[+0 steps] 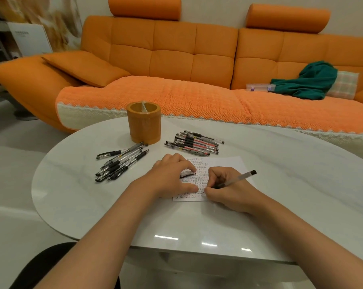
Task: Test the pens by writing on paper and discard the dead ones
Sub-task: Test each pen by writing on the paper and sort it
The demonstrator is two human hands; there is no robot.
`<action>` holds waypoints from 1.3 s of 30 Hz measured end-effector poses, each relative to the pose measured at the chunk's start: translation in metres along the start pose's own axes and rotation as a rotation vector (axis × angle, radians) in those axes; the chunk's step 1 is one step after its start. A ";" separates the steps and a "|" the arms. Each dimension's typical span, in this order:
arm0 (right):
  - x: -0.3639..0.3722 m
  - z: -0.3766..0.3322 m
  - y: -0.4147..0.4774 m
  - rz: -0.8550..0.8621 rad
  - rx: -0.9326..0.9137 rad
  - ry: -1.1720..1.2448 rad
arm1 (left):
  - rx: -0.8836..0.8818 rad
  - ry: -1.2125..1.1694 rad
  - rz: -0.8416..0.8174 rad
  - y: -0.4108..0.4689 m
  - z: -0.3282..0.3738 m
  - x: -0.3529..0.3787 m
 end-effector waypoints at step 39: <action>0.004 0.001 -0.002 0.019 -0.017 -0.056 | -0.032 -0.036 -0.019 -0.003 0.005 -0.003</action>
Point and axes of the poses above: each hand's wrist, its own y-axis towards the middle knuckle, its own x-axis out of the palm, z = x × y, the point moved 2 cm from there along y, towards the middle knuckle, and after that the axes turned 15 degrees about -z, right-handed, at the moved point
